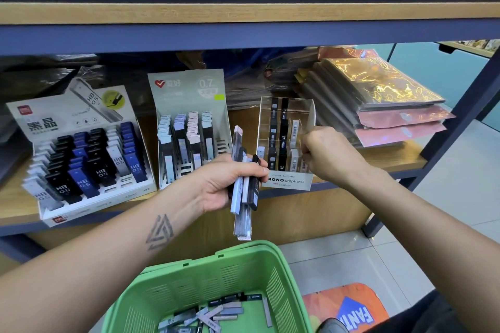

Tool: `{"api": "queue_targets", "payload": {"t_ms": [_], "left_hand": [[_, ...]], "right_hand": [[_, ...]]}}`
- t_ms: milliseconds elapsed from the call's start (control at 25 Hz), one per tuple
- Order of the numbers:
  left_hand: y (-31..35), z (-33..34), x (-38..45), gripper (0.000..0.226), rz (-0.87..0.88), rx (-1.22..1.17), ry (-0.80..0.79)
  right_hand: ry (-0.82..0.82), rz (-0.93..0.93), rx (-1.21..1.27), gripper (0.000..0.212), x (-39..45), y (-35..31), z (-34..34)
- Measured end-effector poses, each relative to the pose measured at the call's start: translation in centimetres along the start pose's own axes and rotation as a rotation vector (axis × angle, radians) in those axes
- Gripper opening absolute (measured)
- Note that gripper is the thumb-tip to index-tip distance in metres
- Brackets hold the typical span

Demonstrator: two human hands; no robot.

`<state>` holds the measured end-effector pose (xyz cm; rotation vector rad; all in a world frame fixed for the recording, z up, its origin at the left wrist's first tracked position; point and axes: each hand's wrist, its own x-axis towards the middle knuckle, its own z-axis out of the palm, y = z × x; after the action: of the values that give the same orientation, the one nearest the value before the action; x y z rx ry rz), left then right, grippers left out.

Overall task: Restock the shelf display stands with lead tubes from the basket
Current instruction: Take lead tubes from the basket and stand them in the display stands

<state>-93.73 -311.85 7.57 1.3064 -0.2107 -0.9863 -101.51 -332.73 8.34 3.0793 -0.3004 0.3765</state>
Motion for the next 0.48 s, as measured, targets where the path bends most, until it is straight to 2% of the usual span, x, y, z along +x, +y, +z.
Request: {"api": "queue_targets", "payload": {"t_ms": [320, 400, 480], "left_hand": [[0.1, 0.1, -0.2, 0.016, -0.002, -0.017, -0.007], [0.2, 0.1, -0.3, 0.01, -0.007, -0.017, -0.024], [0.2, 0.2, -0.5, 0.008, 0.0, -0.021, -0.045]], "right_hand": [[0.017, 0.096, 0.167, 0.022, 0.2, 0.5, -0.7], [0.0, 0.113, 0.426, 0.013, 0.0, -0.6, -1.9], [-0.155, 0.098, 0.825, 0.019, -0.5, -2.1, -3.2]]}}
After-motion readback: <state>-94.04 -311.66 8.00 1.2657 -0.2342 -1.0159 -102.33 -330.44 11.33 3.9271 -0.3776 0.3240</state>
